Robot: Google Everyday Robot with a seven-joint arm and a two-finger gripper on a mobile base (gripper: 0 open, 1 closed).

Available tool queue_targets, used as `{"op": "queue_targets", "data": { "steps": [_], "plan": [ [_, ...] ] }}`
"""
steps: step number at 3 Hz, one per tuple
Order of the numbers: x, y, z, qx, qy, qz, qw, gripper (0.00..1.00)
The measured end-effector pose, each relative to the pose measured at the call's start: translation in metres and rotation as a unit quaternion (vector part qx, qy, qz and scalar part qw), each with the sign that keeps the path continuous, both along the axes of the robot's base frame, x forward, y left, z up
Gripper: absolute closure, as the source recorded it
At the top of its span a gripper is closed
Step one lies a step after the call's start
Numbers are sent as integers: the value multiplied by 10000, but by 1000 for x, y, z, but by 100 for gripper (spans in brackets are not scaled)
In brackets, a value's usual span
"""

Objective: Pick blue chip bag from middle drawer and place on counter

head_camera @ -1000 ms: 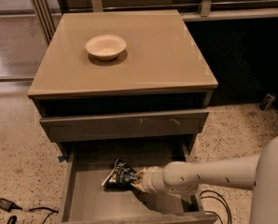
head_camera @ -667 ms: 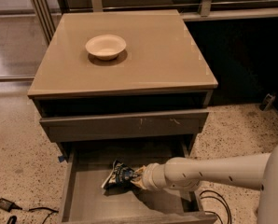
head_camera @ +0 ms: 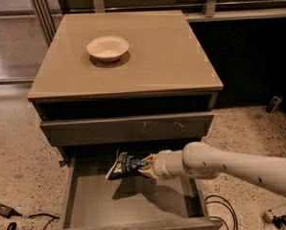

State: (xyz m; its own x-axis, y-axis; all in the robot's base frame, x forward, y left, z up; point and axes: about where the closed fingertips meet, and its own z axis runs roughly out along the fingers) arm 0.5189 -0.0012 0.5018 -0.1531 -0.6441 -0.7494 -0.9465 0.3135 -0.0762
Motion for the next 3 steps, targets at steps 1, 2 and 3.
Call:
{"op": "queue_targets", "data": {
  "steps": [1, 2, 3],
  "plan": [
    [-5, -20, 53, 175, -110, 162, 9997, 100],
    [-17, -32, 87, 274, -182, 352, 9988, 100],
    [-26, -33, 120, 291, -178, 562, 9978, 100]
  ]
}}
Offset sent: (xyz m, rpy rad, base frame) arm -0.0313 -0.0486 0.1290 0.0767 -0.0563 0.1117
